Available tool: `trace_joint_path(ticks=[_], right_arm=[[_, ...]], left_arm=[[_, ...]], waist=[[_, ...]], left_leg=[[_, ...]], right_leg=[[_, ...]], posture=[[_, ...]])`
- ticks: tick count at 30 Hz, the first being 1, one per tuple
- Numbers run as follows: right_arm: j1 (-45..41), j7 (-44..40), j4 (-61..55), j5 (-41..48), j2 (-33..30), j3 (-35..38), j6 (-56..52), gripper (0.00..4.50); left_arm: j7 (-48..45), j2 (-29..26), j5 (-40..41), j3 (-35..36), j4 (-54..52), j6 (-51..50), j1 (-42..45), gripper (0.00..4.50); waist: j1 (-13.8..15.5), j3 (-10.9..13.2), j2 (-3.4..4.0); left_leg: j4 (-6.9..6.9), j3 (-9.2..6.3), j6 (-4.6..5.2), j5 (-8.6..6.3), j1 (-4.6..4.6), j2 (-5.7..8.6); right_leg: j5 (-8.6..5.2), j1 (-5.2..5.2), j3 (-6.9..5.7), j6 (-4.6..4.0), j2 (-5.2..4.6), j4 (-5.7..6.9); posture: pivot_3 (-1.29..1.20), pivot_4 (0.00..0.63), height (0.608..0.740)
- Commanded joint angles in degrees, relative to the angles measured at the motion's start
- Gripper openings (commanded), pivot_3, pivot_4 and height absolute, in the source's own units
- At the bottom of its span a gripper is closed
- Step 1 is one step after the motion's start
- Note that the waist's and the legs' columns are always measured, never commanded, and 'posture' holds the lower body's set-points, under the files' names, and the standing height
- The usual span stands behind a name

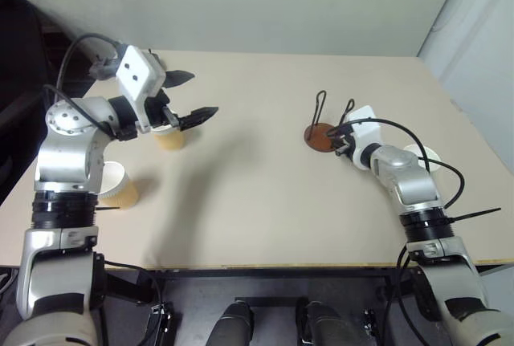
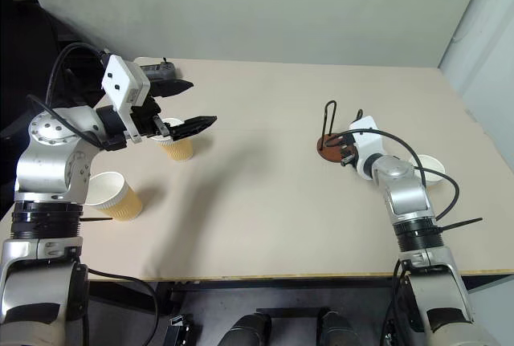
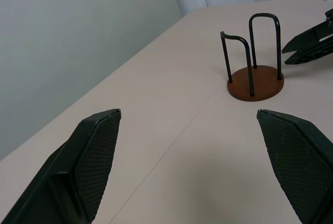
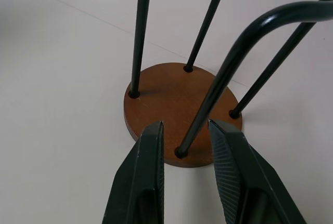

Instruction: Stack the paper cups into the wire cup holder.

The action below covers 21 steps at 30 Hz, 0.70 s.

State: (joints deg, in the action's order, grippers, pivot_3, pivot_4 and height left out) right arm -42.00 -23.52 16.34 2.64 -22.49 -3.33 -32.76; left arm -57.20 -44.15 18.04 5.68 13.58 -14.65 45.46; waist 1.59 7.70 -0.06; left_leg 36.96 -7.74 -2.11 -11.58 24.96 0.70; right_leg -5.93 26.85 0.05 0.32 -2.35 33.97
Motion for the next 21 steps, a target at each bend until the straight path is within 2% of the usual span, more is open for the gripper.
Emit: trace_joint_path(ticks=[1, 21], right_arm=[[-2.0, 1.7, -0.5, -0.1, 0.9, 1.4, 1.3, 1.30], [-4.1, 6.1, 2.4, -0.5, 4.4, 1.8, 2.8, 1.30]], left_arm=[[0.1, -0.7, -0.3, 0.7, -0.9, 1.0, 1.5, 4.48], [0.1, -0.9, -0.2, 0.9, -1.6, 0.7, 1.2, 4.48]], waist=[[0.0, 0.0, 0.00], [0.0, 0.0, 0.02]], left_leg=[[0.00, 0.00, 0.00, 0.00, 0.00, 0.00], [0.00, 0.00, -0.23, -0.14, 0.01, -0.01]], right_leg=[[0.00, 0.00, 0.00, 0.00, 0.00, 0.00], [0.01, 0.03, 0.00, -0.01, 0.00, 0.00]], posture=[[0.00, 0.150, 0.740], [0.00, 0.150, 0.740]])
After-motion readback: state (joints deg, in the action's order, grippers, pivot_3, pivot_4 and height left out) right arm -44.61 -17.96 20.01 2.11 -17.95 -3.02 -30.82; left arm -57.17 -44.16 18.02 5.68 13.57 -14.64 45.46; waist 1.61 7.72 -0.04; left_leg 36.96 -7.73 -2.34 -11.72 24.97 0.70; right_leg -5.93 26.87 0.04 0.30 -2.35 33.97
